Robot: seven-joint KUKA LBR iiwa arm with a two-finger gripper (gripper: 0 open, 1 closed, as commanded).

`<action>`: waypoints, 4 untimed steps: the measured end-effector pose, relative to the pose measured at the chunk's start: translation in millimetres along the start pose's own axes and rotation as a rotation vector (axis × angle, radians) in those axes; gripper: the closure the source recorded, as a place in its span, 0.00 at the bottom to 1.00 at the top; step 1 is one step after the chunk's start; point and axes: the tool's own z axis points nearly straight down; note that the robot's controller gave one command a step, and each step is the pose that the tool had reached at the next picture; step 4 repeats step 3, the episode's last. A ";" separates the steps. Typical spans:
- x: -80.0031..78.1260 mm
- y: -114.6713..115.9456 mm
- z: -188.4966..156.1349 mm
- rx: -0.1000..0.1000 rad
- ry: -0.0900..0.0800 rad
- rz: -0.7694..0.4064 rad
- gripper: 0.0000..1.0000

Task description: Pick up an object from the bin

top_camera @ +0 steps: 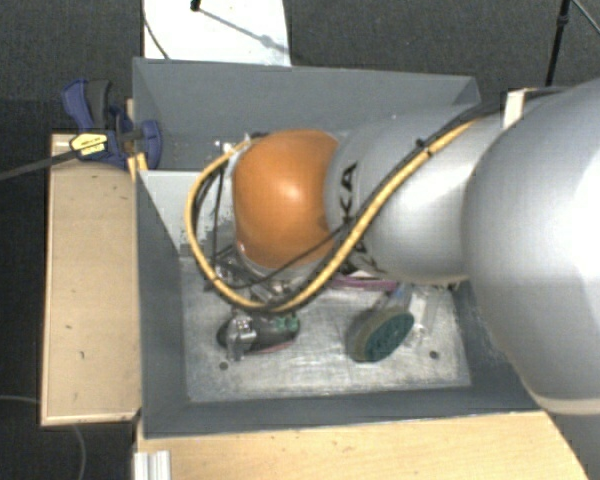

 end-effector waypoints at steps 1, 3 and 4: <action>23.2 -49.7 74.6 0.002 -0.005 -0.183 0.00; 24.1 -50.1 -89.6 0.003 -0.012 -0.313 1.00; 24.1 -50.1 -89.6 0.003 -0.012 -0.313 1.00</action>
Offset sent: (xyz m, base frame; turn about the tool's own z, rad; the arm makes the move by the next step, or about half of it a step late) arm -0.0164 -0.0521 -0.0751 -0.1850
